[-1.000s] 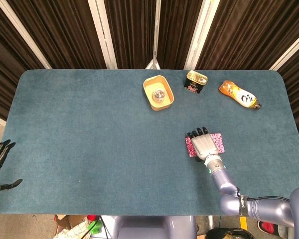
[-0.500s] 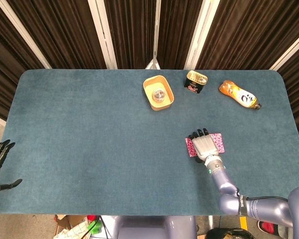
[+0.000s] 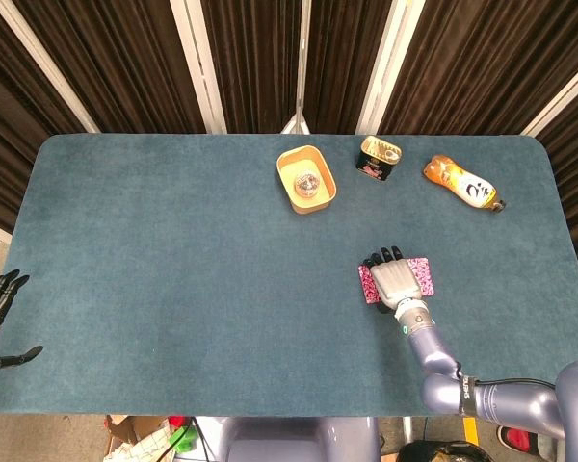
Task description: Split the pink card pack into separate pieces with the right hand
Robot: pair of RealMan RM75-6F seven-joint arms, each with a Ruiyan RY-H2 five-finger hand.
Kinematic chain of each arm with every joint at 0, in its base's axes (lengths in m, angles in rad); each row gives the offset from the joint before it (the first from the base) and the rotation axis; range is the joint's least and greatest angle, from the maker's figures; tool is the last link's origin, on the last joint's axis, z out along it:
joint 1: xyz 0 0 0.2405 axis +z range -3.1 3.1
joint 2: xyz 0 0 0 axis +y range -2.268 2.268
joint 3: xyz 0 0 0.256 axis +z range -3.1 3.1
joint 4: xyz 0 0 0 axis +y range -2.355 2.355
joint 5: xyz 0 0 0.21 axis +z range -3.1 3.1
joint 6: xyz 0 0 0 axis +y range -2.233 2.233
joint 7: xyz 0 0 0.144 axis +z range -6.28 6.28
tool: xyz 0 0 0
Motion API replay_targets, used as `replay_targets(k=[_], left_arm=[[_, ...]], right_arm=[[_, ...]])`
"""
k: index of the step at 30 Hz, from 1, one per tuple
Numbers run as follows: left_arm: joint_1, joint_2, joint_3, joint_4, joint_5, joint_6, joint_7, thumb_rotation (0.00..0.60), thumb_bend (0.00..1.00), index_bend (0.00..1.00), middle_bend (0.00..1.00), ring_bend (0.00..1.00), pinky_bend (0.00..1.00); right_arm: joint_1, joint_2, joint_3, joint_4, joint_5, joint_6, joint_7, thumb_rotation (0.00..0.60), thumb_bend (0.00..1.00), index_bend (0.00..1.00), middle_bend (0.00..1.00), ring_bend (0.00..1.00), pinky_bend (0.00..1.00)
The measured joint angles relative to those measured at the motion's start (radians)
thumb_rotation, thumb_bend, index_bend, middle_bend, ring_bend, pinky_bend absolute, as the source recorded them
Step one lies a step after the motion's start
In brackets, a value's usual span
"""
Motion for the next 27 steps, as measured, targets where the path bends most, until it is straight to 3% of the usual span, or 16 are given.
replay_targets(k=[12,21,27], left_arm=[[0.0,-0.001,0.0,0.001,0.0,0.0,0.002,0.6,0.0,0.0,0.0,0.0,0.0],[0.0,0.0,0.0,0.0,0.0,-0.001,0.0,0.6,0.0,0.0,0.0,0.0,0.0],[0.001,-0.001,-0.001,0.001,0.0,0.003,0.001,0.6,0.0,0.0,0.0,0.0,0.0]], right_arm=[[0.003,-0.007,-0.001,0.011,0.016,-0.003,-0.01,0.6,0.24,0.2,0.17,0.0,0.0],[0.004,-0.011,-0.002,0.013,0.027,-0.005,-0.015,0.6,0.25,0.36,0.3,0.05,0.0],[0.0,-0.007,0.0,0.003,0.015,0.005,-0.008,0.6,0.25,0.38,0.3,0.05,0.0]])
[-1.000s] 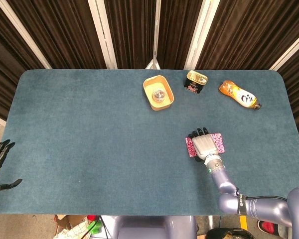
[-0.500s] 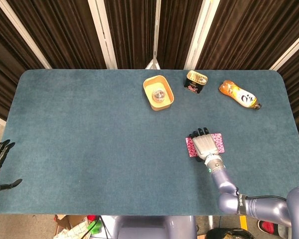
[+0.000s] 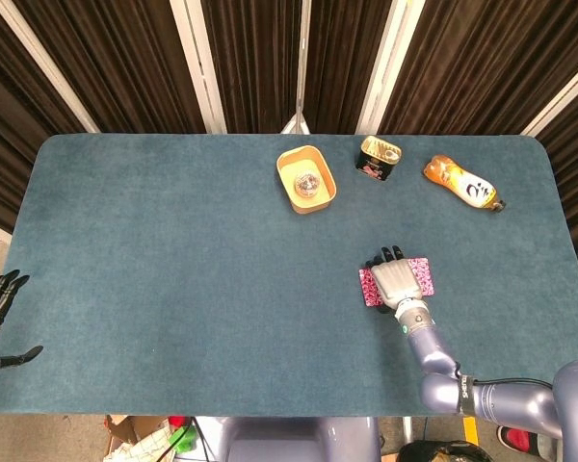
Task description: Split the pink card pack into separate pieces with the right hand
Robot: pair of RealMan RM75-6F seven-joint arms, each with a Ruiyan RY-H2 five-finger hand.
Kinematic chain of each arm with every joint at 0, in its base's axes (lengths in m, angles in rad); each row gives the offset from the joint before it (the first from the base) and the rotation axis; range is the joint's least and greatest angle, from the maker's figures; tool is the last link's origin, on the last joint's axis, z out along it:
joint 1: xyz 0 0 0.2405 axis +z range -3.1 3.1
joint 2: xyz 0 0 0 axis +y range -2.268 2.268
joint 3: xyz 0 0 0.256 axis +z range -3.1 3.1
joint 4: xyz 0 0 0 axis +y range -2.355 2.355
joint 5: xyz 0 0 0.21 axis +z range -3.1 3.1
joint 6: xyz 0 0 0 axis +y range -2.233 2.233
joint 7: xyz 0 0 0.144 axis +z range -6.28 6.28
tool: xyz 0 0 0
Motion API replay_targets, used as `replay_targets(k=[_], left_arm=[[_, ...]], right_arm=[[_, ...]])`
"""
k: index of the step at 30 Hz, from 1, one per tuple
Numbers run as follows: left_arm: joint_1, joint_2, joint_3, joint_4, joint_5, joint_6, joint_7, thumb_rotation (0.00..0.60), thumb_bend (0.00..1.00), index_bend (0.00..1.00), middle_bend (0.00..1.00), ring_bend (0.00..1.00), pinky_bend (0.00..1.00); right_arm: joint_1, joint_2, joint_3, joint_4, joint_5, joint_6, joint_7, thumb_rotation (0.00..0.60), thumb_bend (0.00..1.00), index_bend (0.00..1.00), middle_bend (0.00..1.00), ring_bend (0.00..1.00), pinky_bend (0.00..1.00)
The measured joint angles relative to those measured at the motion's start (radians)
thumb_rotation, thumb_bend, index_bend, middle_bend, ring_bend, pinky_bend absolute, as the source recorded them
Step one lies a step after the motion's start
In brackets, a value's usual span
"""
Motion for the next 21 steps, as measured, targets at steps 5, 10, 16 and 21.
replay_targets(k=[5,10,16,21], left_arm=[[0.001,-0.001,0.0,0.0,0.001,0.002,0.003,0.6,0.0,0.0,0.0,0.0,0.0],[0.001,-0.002,-0.001,0.001,0.0,0.005,0.005,0.6,0.0,0.0,0.0,0.0,0.0],[0.004,-0.007,-0.003,0.003,0.001,0.012,0.011,0.6,0.0,0.0,0.0,0.0,0.0],[0.007,-0.011,-0.005,0.006,0.004,0.023,0.015,0.6,0.0,0.0,0.0,0.0,0.0]], right_arm=[[-0.005,0.015,0.001,-0.022,-0.015,0.012,0.006,0.6,0.25,0.38,0.31,0.05,0.0],[-0.011,0.035,0.003,-0.052,-0.028,0.026,0.009,0.6,0.25,0.38,0.31,0.05,0.0],[-0.024,0.063,-0.001,-0.096,-0.051,0.052,0.014,0.6,0.25,0.38,0.31,0.05,0.0],[-0.042,0.097,-0.006,-0.131,-0.071,0.081,0.02,0.6,0.25,0.38,0.31,0.05,0.0]])
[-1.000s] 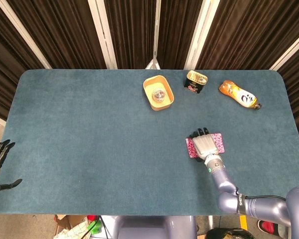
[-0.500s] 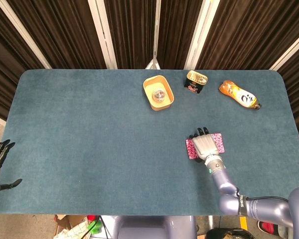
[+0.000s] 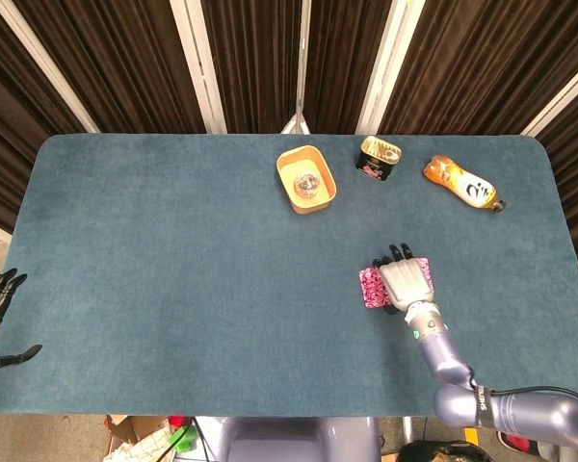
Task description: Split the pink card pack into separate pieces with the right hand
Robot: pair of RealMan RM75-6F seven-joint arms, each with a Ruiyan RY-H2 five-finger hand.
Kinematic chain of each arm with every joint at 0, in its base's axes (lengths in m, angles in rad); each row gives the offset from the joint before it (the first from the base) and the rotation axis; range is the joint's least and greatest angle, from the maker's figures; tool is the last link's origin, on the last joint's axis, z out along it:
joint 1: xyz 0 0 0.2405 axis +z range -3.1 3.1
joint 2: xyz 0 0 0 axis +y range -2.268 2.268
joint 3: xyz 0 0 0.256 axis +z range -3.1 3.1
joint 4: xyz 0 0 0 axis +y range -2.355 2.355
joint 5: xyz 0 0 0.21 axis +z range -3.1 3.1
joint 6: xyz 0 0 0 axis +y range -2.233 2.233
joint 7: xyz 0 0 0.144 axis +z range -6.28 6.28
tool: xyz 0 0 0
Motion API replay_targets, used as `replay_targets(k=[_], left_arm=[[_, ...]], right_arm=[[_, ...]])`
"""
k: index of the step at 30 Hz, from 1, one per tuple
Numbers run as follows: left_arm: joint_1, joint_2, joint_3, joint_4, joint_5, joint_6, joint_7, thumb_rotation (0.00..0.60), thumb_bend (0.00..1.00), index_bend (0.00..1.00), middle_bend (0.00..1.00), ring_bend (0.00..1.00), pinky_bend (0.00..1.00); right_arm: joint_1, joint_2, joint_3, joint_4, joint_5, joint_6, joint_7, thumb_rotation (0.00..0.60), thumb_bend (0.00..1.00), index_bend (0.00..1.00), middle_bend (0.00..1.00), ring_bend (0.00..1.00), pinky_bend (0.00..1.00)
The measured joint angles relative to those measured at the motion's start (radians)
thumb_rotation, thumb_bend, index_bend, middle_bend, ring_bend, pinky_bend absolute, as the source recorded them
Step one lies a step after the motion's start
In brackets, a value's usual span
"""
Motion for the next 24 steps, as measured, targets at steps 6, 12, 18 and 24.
replay_targets(k=[6,12,18,24], left_arm=[[0.002,-0.004,-0.001,0.004,0.002,0.005,0.006,0.6,0.0,0.0,0.0,0.0,0.0],[0.004,-0.009,0.0,0.007,0.009,0.015,0.023,0.6,0.0,0.0,0.0,0.0,0.0],[0.009,-0.016,-0.002,0.009,0.013,0.029,0.032,0.6,0.0,0.0,0.0,0.0,0.0],[0.011,-0.019,-0.005,0.011,0.011,0.035,0.035,0.6,0.0,0.0,0.0,0.0,0.0]], right_arm=[[-0.033,0.063,-0.014,-0.053,-0.036,0.037,0.015,0.6,0.25,0.38,0.31,0.05,0.0],[-0.095,0.121,-0.055,-0.084,-0.084,0.067,0.054,0.6,0.25,0.38,0.31,0.05,0.0],[-0.157,0.145,-0.108,-0.083,-0.14,0.085,0.09,0.6,0.25,0.38,0.31,0.05,0.0],[-0.213,0.147,-0.145,-0.069,-0.204,0.099,0.117,0.6,0.25,0.38,0.31,0.05,0.0]])
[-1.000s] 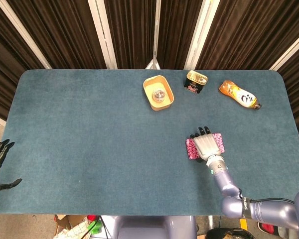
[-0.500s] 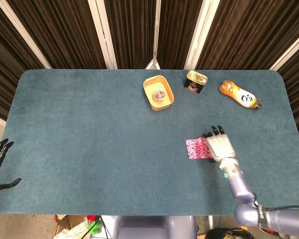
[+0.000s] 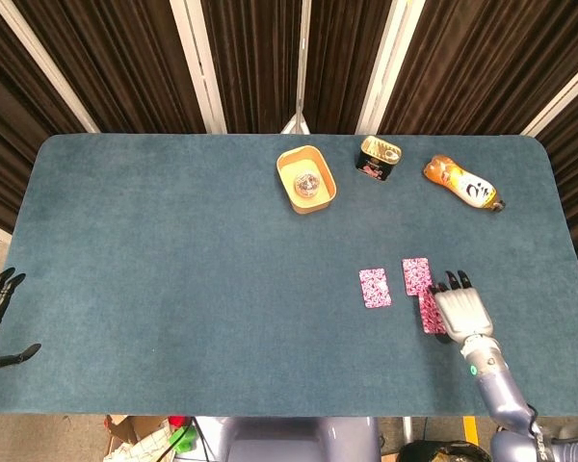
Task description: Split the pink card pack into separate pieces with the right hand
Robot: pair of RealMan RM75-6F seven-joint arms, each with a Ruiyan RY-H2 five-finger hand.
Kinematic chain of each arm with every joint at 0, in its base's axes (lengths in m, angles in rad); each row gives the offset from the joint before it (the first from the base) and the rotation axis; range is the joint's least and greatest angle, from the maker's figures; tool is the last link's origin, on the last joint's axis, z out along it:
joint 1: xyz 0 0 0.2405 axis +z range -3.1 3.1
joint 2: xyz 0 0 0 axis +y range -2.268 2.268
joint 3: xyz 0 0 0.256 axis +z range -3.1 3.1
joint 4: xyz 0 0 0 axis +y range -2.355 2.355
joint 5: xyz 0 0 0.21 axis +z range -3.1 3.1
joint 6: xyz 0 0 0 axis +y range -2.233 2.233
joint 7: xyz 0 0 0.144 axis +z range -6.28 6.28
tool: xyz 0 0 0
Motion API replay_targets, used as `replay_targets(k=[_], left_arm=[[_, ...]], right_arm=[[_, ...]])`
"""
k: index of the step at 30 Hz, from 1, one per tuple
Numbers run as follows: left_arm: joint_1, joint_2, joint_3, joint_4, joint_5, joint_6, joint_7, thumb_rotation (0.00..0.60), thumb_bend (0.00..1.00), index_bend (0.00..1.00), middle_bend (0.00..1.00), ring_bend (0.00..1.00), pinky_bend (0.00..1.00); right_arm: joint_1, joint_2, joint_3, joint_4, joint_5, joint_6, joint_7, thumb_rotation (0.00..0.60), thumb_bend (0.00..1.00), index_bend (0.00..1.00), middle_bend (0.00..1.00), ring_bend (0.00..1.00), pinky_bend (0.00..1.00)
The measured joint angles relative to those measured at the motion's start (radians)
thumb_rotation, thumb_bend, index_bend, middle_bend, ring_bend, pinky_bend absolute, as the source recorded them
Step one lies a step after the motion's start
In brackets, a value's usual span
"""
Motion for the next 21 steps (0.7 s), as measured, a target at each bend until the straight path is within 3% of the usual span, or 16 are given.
replay_targets(k=[5,7,10,21], left_arm=[[0.002,0.0,-0.001,0.0,-0.002,0.002,-0.001,0.6,0.0,0.0,0.0,0.0,0.0],[0.001,0.0,-0.001,0.0,-0.002,0.001,-0.001,0.6,0.0,0.0,0.0,0.0,0.0],[0.001,0.001,-0.001,-0.001,-0.002,-0.001,0.001,0.6,0.0,0.0,0.0,0.0,0.0],[0.001,0.001,-0.003,-0.002,-0.004,-0.001,-0.002,0.6,0.0,0.0,0.0,0.0,0.0]], right_arm=[[-0.021,-0.015,-0.004,0.009,-0.018,0.001,0.006,0.6,0.25,0.21,0.25,0.01,0.0],[-0.026,-0.018,-0.004,0.009,-0.023,0.0,0.003,0.6,0.25,0.1,0.16,0.0,0.0],[-0.031,-0.022,-0.003,0.003,-0.031,0.001,-0.005,0.6,0.25,0.0,0.04,0.0,0.0],[-0.042,-0.016,0.012,-0.033,-0.022,0.01,-0.056,0.6,0.25,0.0,0.0,0.0,0.0]])
